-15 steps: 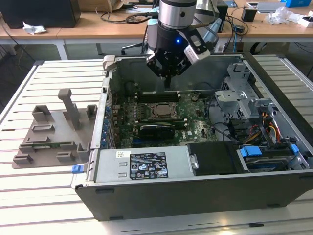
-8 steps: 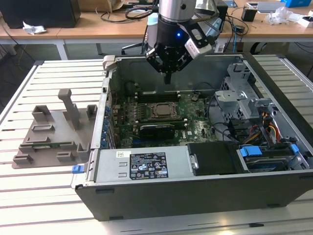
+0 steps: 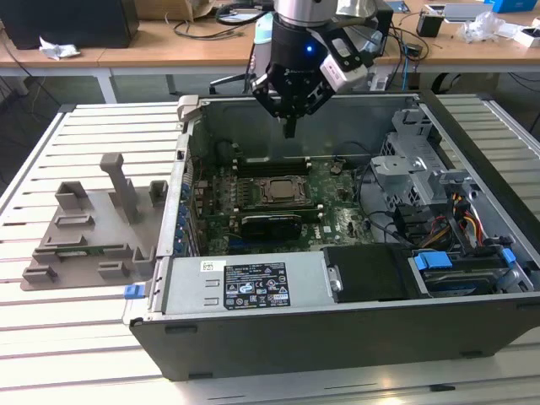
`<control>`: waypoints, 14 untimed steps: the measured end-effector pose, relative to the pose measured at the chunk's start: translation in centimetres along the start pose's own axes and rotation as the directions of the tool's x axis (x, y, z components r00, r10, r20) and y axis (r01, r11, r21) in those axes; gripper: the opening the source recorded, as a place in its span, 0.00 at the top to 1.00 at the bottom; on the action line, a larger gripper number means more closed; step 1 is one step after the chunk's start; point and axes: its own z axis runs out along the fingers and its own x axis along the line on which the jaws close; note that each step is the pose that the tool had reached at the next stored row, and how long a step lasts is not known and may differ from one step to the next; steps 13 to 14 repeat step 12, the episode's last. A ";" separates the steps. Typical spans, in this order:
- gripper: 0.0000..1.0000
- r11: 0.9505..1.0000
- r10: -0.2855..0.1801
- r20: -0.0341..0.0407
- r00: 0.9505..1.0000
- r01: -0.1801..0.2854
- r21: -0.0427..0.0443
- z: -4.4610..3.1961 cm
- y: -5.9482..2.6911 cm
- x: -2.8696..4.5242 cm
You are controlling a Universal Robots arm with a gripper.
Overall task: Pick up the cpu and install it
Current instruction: 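Install the second cpu locking lever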
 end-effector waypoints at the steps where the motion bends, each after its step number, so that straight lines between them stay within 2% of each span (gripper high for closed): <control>1: 0.89 1.000 0.000 0.000 1.000 0.000 0.000 -0.18 0.01 0.01; 6: 0.89 1.000 0.000 0.000 1.000 0.000 0.000 -1.27 0.07 0.06; 14: 0.89 1.000 0.000 0.000 1.000 0.000 0.000 -1.32 0.08 0.06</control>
